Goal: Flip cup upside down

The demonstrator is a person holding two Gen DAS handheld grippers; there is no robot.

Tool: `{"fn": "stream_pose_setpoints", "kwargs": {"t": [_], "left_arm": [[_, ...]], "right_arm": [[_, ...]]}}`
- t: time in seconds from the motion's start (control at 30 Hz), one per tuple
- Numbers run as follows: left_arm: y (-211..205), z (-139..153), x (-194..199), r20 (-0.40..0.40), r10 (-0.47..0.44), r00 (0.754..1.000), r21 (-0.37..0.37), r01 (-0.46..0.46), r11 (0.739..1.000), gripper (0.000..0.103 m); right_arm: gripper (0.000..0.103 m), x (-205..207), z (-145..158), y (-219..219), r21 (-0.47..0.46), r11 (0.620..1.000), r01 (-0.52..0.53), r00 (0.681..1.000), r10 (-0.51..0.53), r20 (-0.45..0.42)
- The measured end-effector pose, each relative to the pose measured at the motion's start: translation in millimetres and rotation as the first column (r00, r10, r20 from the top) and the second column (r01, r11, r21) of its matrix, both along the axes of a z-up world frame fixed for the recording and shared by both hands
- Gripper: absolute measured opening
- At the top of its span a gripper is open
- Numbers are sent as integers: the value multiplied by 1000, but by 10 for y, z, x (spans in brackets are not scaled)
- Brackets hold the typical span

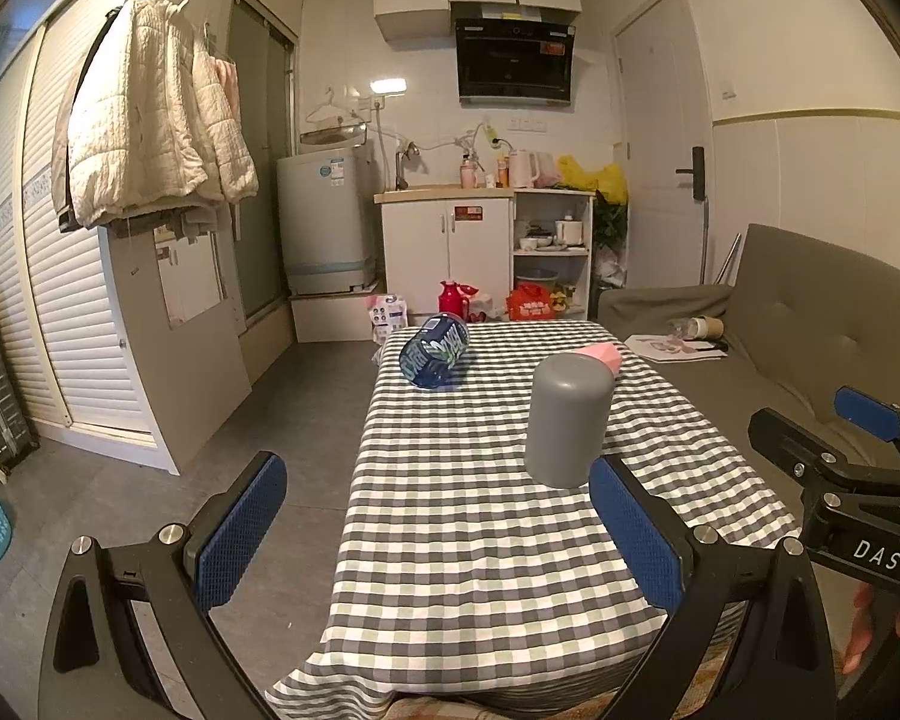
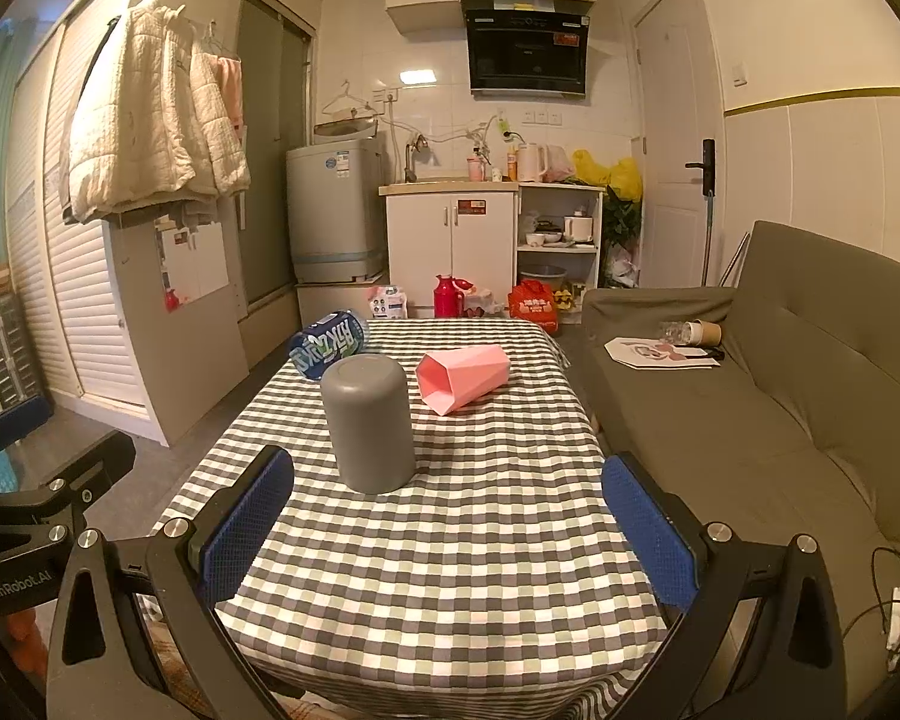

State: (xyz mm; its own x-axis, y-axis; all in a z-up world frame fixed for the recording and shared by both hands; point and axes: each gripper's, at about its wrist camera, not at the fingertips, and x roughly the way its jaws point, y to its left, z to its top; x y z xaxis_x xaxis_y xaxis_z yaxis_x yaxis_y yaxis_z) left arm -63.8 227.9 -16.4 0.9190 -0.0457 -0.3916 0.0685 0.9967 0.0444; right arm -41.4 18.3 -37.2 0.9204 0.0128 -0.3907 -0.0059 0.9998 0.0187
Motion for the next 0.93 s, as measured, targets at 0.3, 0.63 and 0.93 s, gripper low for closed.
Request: {"fn": "stream_pose_setpoints", "kwargs": {"t": [0.3, 0.63, 0.93], "left_arm": [[6, -2, 1, 1, 1, 1000, 3, -1, 1000, 103], [12, 0, 2, 1, 1, 1000, 5, -1, 1000, 103], [20, 7, 6, 1, 4, 1000, 10, -4, 1000, 103]], "right_arm": [[103, 9, -6, -4, -4, 1000, -3, 1000, 3, -10], [103, 17, -11, 15, -6, 1000, -5, 1000, 5, -7], [103, 20, -18, 25, -8, 1000, -6, 1000, 6, -9]]}}
